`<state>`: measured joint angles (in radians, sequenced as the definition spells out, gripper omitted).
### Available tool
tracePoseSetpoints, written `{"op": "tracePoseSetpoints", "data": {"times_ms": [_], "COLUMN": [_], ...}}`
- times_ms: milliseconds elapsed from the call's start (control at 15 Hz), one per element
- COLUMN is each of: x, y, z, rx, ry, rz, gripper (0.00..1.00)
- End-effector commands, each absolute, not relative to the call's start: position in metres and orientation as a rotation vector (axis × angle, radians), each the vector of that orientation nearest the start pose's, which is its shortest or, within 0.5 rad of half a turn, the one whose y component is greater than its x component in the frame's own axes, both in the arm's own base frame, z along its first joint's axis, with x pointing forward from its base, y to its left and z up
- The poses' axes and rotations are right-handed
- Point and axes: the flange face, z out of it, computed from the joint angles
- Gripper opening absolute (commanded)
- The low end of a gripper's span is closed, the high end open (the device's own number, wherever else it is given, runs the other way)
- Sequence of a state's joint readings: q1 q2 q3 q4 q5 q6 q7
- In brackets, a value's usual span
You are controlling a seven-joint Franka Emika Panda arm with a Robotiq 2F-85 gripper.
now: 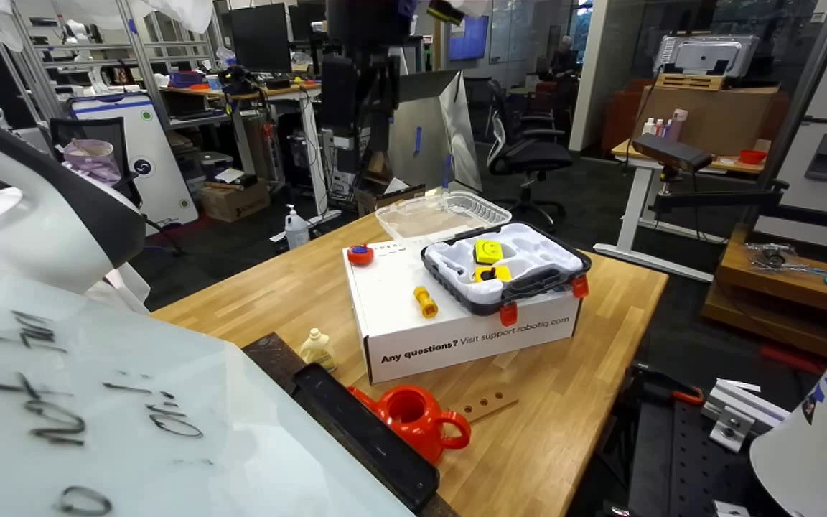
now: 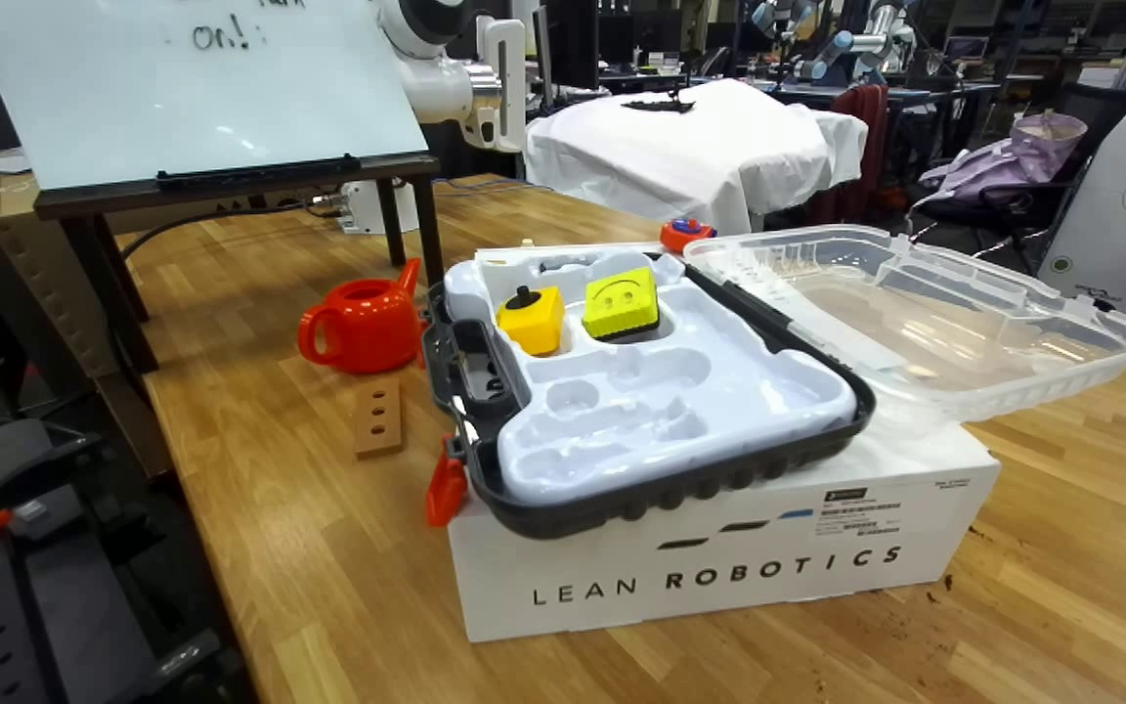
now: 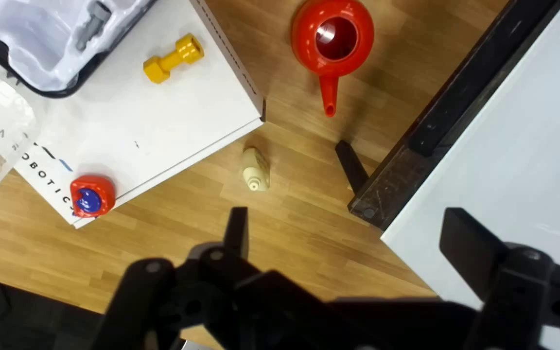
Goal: Pick up the white bottle from the table and put it inside the white and black case
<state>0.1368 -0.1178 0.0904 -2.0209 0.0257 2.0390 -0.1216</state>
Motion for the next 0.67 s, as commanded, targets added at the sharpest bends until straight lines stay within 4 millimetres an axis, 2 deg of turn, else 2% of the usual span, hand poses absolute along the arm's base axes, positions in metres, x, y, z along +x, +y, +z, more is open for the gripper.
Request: {"op": "tracePoseSetpoints", "data": {"times_ms": [0, 333, 400, 600], "x": [0.563, 0.608, 0.595, 0.608], "y": [0.134, 0.157, 0.155, 0.159], "z": [0.496, 0.457, 0.456, 0.450], "rx": [-3.093, -3.106, -3.103, -3.100], "ry": [-0.655, -0.782, -0.724, -0.740], "rz": [-0.214, -0.150, -0.160, -0.159], "gripper": [1.00, 1.00, 1.00, 1.00]}}
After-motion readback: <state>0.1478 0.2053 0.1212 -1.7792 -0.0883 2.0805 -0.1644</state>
